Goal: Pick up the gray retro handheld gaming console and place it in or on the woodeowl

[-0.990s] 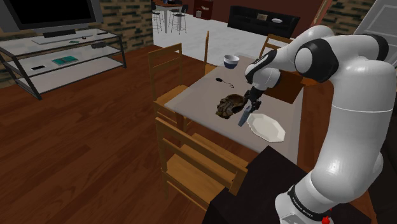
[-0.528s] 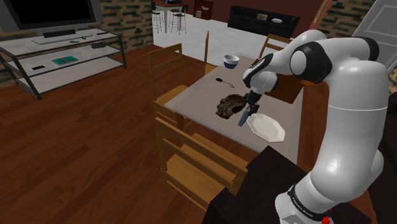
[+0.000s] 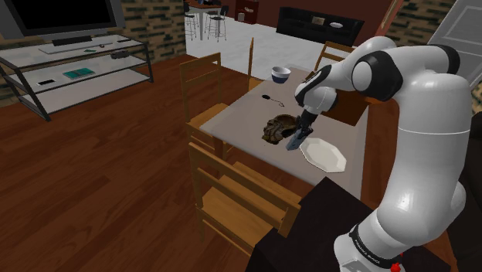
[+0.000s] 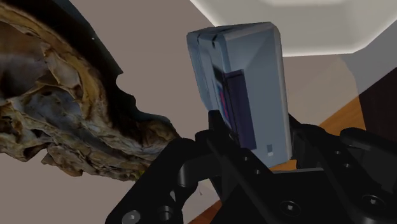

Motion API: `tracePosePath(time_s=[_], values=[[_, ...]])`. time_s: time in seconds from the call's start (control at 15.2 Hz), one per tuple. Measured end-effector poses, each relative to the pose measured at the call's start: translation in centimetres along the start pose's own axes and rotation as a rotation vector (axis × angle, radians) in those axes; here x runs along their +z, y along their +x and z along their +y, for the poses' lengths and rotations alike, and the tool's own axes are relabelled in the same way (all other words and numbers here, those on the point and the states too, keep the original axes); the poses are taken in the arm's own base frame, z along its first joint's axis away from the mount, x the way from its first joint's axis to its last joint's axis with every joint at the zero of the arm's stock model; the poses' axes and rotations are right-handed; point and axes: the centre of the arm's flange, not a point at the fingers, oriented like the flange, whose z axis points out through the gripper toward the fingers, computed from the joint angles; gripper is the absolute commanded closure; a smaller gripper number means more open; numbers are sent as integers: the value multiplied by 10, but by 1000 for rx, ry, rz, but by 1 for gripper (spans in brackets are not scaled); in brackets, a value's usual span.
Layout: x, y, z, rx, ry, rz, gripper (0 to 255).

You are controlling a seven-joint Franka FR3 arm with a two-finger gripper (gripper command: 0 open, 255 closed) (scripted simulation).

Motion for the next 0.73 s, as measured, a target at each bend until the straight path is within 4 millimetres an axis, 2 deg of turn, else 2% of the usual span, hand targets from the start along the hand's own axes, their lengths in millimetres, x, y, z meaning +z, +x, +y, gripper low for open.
tracePosePath(time_s=[0.53,0.73], values=[[-2,0,2,-1,-5,0,255],[-11,1,0,0,1,0,255]])
